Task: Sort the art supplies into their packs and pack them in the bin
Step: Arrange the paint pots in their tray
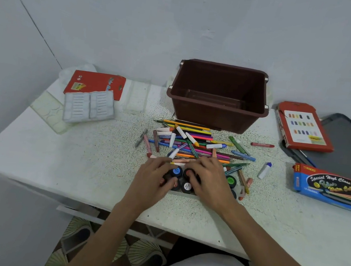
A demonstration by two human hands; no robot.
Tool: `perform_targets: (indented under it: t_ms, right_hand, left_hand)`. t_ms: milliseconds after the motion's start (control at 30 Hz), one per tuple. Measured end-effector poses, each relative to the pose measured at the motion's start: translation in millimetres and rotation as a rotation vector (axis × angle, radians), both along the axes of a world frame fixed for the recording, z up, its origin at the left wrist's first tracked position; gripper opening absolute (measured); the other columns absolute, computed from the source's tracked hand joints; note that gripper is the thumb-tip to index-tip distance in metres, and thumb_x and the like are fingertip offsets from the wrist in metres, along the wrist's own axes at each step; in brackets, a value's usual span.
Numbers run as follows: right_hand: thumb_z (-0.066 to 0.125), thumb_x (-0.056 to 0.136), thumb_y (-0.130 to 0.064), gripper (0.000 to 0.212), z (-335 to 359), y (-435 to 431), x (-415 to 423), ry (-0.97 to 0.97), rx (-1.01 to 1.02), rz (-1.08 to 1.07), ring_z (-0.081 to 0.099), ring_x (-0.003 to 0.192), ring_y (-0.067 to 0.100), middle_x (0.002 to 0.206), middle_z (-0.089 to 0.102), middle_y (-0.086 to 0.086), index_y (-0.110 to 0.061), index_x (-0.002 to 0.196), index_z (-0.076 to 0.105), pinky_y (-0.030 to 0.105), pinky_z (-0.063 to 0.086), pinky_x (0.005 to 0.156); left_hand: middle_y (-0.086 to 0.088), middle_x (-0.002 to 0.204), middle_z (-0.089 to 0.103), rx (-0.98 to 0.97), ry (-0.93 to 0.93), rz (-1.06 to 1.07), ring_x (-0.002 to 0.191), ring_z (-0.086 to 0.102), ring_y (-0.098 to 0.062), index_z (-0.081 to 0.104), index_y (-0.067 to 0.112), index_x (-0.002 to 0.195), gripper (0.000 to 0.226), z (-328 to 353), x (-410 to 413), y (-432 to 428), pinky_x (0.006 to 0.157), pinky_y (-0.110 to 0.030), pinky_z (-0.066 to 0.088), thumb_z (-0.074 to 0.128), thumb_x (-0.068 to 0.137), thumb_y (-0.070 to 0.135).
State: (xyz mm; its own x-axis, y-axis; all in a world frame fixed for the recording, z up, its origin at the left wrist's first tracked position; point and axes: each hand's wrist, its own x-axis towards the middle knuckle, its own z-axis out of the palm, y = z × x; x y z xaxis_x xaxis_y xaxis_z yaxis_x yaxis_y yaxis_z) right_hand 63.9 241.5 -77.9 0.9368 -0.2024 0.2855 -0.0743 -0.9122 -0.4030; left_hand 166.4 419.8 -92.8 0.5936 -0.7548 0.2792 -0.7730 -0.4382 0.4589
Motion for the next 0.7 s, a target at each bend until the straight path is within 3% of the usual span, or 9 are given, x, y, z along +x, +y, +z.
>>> perform_targets:
  t_ms: [200, 700]
  right_hand:
    - [0.066, 0.090, -0.027, 0.017, -3.0, -3.3, -6.1, 0.007, -0.082, 0.039, 0.048, 0.087, 0.020, 0.092, 0.064, -0.005, -0.021, 0.104, 0.073, 0.036, 0.039, 0.084]
    - [0.061, 0.091, -0.024, 0.015, -5.4, 2.7, -4.7, 0.035, -0.030, -0.018, 0.044, 0.090, 0.020, 0.095, 0.056, -0.002, -0.021, 0.101, 0.071, 0.040, 0.040, 0.088]
  left_hand:
    - [0.000, 0.139, 0.056, 0.052, -0.090, -0.084, 0.126, 0.047, -0.024, 0.059, 0.015, 0.132, 0.043, -24.9, -4.2, -0.1, 0.093, -0.047, 0.048, 0.046, 0.099, 0.039]
    - [0.002, 0.140, 0.055, 0.066, -0.080, -0.075, 0.129, 0.046, -0.024, 0.057, 0.018, 0.136, 0.045, -28.5, -4.2, 2.7, 0.094, -0.047, 0.048, 0.041, 0.101, 0.041]
